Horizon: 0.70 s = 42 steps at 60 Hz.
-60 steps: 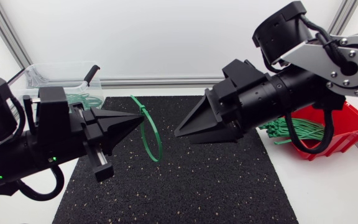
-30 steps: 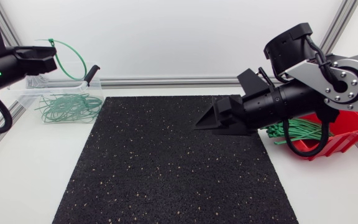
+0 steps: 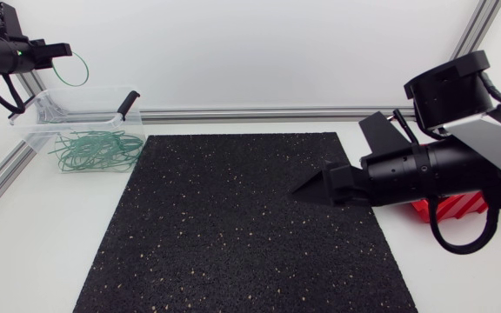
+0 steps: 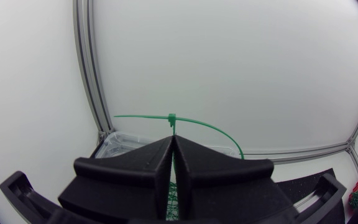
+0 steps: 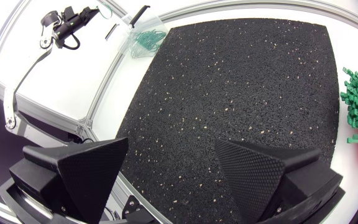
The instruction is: Take a green cable tie from the red box, thread the tail through the head to close it, then place it in the transparent bin on the left.
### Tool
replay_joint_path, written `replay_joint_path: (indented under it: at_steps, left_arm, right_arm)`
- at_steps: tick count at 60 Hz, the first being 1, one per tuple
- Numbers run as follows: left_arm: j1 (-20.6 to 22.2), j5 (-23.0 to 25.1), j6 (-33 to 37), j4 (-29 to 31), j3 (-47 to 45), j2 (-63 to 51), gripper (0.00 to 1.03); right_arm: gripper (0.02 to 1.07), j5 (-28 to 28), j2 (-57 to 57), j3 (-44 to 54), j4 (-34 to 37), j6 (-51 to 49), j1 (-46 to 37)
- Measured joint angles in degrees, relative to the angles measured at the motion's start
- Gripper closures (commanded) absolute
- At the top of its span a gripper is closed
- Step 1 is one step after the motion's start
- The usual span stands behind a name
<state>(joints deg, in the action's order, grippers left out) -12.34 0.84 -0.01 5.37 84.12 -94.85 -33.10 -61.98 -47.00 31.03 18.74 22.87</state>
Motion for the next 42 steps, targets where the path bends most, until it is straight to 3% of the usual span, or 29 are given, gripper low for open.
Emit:
replay_joint_path:
  at_steps: [3,4,10,16,28,42]
  left_arm:
    - [0.0,-1.27,-0.02,3.41,2.67,-3.34,0.97]
    - [0.07,-1.57,-0.02,4.48,3.52,-4.44,0.91]
    - [0.13,-2.8,0.0,12.61,8.74,-11.32,0.34]
    - [0.59,-4.59,0.02,16.26,9.57,-14.99,0.03]
    - [2.62,-4.85,0.04,15.74,5.49,-10.64,0.03]
    - [6.62,-4.83,0.87,4.92,-12.31,4.33,0.03]
  right_arm:
    - [0.06,0.2,0.76,0.68,0.02,-0.37,-0.13]
    - [0.06,0.2,1.01,0.92,0.04,-0.57,-0.13]
    - [0.06,0.33,2.58,2.19,0.46,-1.09,-0.17]
    - [0.06,0.37,4.52,2.73,1.38,-1.31,-0.52]
    - [0.06,1.68,6.71,2.89,1.73,-3.5,-4.0]
    - [0.06,5.57,9.07,6.25,-1.81,-9.42,-14.34]
